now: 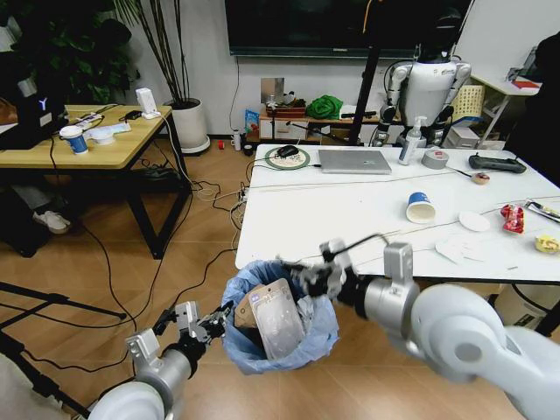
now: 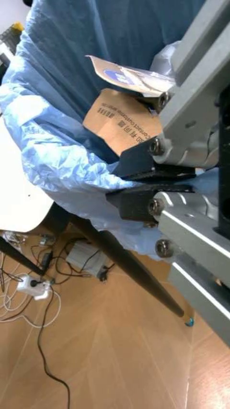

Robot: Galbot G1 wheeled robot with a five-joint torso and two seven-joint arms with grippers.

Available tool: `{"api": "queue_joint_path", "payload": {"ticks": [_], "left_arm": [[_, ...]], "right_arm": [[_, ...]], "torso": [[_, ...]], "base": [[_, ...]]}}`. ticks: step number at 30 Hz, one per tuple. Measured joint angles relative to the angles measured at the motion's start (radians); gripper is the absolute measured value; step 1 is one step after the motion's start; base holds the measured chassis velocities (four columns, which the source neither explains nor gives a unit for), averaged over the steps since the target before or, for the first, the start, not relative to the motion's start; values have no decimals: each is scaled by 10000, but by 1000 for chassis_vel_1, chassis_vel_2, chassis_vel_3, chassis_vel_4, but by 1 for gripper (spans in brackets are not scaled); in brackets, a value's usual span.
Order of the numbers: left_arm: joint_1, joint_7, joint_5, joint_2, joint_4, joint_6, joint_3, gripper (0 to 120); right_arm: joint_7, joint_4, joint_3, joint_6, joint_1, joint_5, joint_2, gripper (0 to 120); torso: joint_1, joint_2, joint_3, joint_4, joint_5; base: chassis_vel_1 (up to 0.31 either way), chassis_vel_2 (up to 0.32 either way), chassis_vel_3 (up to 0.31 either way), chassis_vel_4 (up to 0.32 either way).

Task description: Pick up the trash bin and place the trash from the table into it.

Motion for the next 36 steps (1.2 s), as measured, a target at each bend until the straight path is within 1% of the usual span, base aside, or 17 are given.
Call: {"api": "queue_joint_path", "payload": {"ticks": [3, 6, 11, 15, 21, 22, 23, 26, 28, 29, 30, 33, 35, 36], "left_arm": [[-53, -42, -4, -56, 39, 18, 21, 0], [-86, -57, -4, -90, 60, 24, 59, 0], [-152, -88, -4, -169, 64, 56, 162, 0], [-137, -95, -6, -193, 63, 74, 202, 0], [-48, -106, -5, -226, 32, 92, 221, 0], [-48, -106, -5, -226, 32, 92, 221, 0], [-37, -107, -4, -233, 29, 93, 224, 0], [-18, -111, 9, -240, 24, 95, 247, 0], [0, -111, 15, -255, -4, 98, 254, 0], [0, -111, 15, -255, -4, 98, 254, 0], [15, -111, 19, -256, -16, 99, 248, 0], [85, -112, 55, -259, -33, 100, 220, 0], [128, -112, 110, -258, -36, 100, 200, 0], [128, -112, 110, -258, -36, 100, 200, 0]], "right_arm": [[626, 244, 40, -205, -158, 604, 0, 0], [670, 228, 122, -216, -297, 635, -32, 0], [132, -59, 113, 14, -433, -135, 7, 0], [-64, -94, 14, 115, -359, -386, 95, 1], [-188, -189, -90, 348, -263, -478, 162, 26], [-188, -189, -90, 348, -263, -478, 162, 26], [-235, -235, -150, 408, -235, -598, 197, 30], [-421, -324, -300, 507, -146, -999, 262, 41], [-478, -380, -383, 567, 103, -1234, 428, 51], [-478, -380, -383, 567, 103, -1234, 428, 51], [-490, -453, -346, 647, 243, -1388, 538, 55], [-337, -935, 425, 1007, 562, -1604, 964, 69], [-288, -1399, 1386, 1162, 426, -1891, 1102, 77], [-288, -1399, 1386, 1162, 426, -1891, 1102, 77]], "torso": [[0, 0, 0, 0, 1], [0, 0, 0, 0, 1], [0, 0, 0, 0, 1], [0, 0, 1, 0, 2], [0, 0, 1, 0, 2], [0, 0, 1, 0, 2], [0, 0, 1, 0, 2], [0, 0, 1, 0, 2], [0, 0, 2, 0, 1], [0, 0, 2, 0, 1], [0, 0, 2, -1, 1], [0, 0, 2, 3, 0], [1, 0, 2, 6, -2], [1, 0, 2, 6, -2]], "base": [[0, 0, 0, 0], [0, 0, 0, 0], [0, 0, 0, 0], [0, 0, 0, 0], [0, 0, 0, 0], [0, 0, 0, 0], [0, 0, 0, 0], [0, 0, 0, 0], [0, 0, 0, 0], [0, 0, 0, 0], [0, 0, 0, 0], [0, 0, 0, 0], [0, 0, 0, 0], [0, 0, 0, 0]]}}
